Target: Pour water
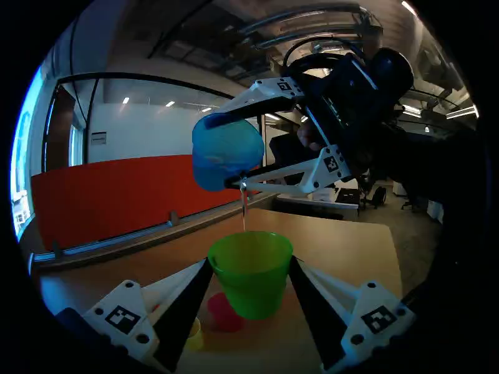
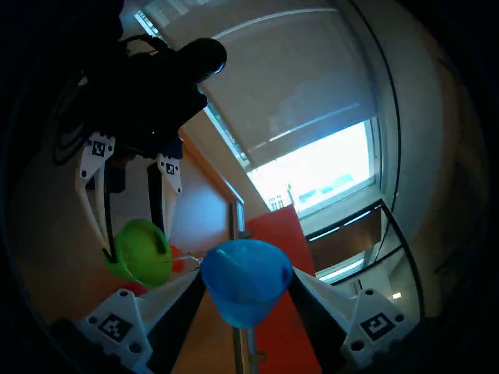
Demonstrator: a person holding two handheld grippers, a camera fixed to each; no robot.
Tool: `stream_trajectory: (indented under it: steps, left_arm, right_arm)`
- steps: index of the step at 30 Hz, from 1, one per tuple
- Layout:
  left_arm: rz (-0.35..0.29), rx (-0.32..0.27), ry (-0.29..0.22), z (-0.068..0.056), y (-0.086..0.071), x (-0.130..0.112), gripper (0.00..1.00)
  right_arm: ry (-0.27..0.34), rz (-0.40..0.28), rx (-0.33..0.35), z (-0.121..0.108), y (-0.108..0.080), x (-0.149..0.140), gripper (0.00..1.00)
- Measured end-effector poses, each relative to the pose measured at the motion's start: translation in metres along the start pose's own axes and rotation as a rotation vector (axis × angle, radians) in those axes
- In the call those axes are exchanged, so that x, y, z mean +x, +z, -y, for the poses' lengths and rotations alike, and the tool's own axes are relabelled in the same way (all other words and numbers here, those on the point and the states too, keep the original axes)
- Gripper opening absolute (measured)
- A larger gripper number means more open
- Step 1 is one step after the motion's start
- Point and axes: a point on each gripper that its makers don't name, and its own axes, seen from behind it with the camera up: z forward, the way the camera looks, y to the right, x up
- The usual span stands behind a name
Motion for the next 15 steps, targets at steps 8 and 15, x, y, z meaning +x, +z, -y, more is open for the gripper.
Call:
stream_trajectory:
  steps: [8,15]
  left_arm:
    - [-0.001,0.002,0.000,0.0010,0.0001,0.0008,0.87]
    - [-0.003,0.002,-0.003,0.0015,-0.0002,0.0012,0.87]
  right_arm:
    - [-0.014,0.000,-0.004,-0.0013,-0.0005,0.0015,0.91]
    - [-0.023,0.001,-0.005,-0.0008,-0.0007,0.0012,0.91]
